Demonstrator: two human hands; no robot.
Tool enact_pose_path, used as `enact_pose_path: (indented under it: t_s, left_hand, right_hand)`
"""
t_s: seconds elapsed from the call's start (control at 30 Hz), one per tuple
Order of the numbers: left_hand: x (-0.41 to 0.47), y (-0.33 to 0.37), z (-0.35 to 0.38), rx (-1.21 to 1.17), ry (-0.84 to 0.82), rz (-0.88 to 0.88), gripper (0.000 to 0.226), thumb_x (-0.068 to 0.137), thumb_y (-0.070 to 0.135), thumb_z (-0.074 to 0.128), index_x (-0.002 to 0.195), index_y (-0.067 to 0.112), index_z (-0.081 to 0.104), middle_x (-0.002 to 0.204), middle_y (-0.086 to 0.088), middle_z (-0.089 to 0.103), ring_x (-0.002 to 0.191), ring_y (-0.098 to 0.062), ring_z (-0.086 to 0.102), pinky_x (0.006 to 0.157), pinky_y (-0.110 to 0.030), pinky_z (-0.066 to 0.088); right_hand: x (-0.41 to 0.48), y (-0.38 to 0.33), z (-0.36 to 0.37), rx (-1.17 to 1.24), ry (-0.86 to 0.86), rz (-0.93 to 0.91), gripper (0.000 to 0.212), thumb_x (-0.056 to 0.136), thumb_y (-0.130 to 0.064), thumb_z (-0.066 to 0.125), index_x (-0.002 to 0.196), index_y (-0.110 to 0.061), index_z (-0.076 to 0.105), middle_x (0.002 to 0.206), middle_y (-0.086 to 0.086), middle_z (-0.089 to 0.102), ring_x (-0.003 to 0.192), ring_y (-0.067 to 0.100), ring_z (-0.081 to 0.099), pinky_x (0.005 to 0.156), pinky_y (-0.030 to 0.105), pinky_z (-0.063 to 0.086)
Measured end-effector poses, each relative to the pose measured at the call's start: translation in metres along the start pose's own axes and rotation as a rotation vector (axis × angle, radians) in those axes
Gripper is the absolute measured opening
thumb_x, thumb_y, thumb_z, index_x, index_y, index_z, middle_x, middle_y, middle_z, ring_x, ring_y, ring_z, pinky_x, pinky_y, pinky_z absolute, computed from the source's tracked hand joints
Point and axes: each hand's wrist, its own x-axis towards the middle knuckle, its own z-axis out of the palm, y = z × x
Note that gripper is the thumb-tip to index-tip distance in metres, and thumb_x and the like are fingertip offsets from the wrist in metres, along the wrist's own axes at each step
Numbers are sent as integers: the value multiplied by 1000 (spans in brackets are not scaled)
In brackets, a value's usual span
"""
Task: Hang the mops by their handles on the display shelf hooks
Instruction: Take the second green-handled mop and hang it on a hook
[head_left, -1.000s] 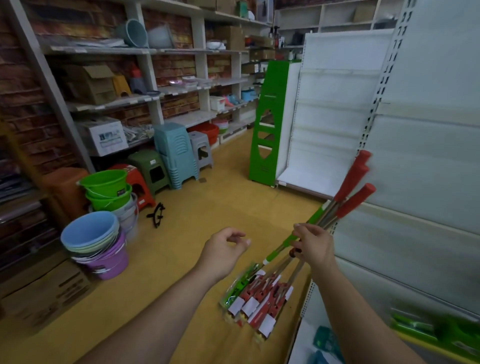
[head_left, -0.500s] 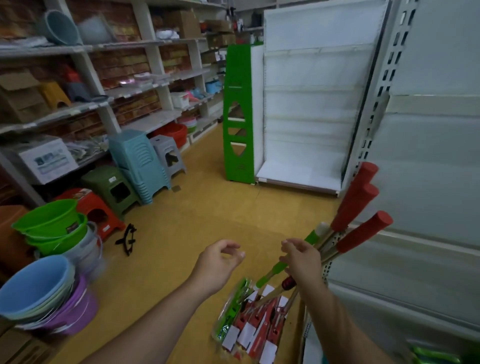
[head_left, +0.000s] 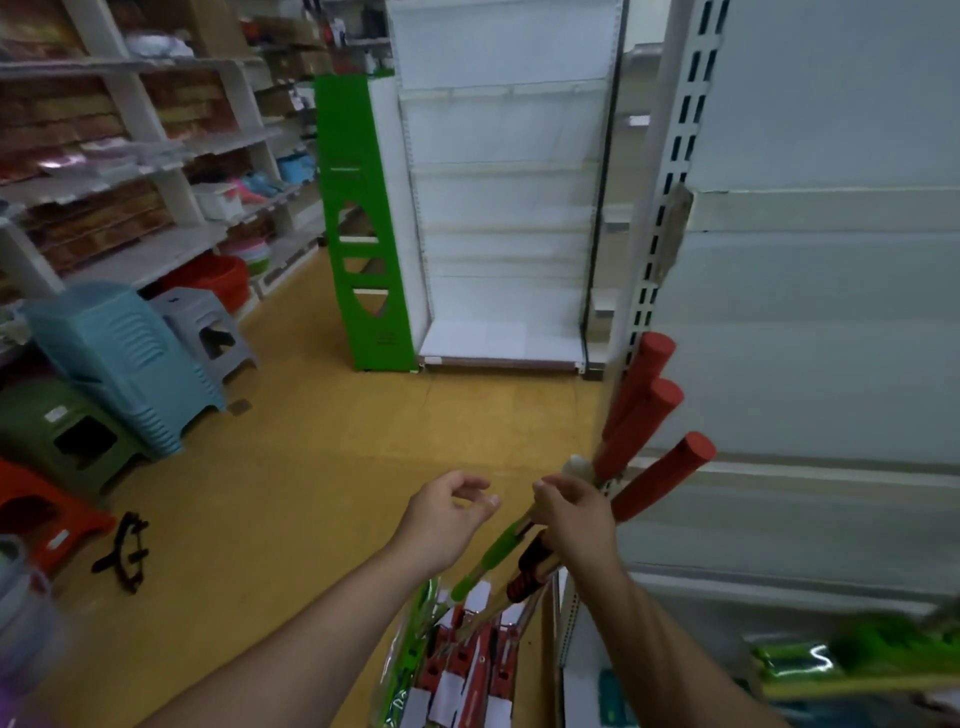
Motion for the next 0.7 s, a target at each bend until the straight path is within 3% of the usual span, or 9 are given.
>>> enact_pose_path:
  t_s: [0.07, 0.13, 0.33, 0.53, 0.6, 0.7]
  left_hand:
    - [13, -1, 5, 16, -47, 20, 30, 99, 41, 66, 125, 25, 65, 115, 10, 65, 106, -17, 62, 86, -32, 45]
    - [27, -3, 10, 29, -84, 49, 32, 98, 40, 66, 126, 25, 66, 116, 9, 66, 106, -16, 63, 86, -30, 45]
    - [81, -13, 14, 76, -239, 104, 36, 98, 40, 66, 129, 21, 66, 112, 10, 65, 108, -17, 62, 88, -30, 45]
    - [135, -36, 10, 164, -400, 156, 35, 98, 37, 68, 127, 19, 67, 100, 14, 63, 97, -15, 62, 85, -30, 46]
    - [150, -44, 13, 202, -462, 165, 37, 96, 38, 70, 128, 19, 67, 107, 8, 65, 95, -14, 61, 82, -29, 45]
    - [171, -52, 23, 294, -569, 202, 46, 95, 40, 71, 134, 18, 63, 125, 1, 66, 108, -19, 62, 87, -31, 47]
  right_hand:
    - [3, 4, 0, -25, 39, 4, 9, 95, -33, 67, 101, -28, 72, 96, 0, 77, 88, 20, 76, 85, 47, 62]
    - [6, 7, 1, -49, 86, 11, 15, 95, -36, 67, 105, -28, 74, 95, -3, 77, 89, 19, 76, 88, 49, 61]
    - [12, 15, 14, -18, 258, 62, 11, 98, -29, 64, 98, -26, 74, 85, 1, 77, 83, 18, 73, 74, 36, 59]
    - [14, 26, 55, 40, 448, 175, 8, 96, -27, 67, 94, -24, 75, 79, 2, 76, 79, 22, 73, 76, 42, 61]
    - [12, 28, 66, 60, 507, 204, 6, 96, -27, 67, 94, -27, 72, 85, 2, 77, 84, 22, 74, 80, 46, 63]
    - [7, 30, 81, 98, 585, 241, 6, 97, -24, 67, 94, -24, 72, 88, 2, 77, 85, 24, 74, 82, 47, 63]
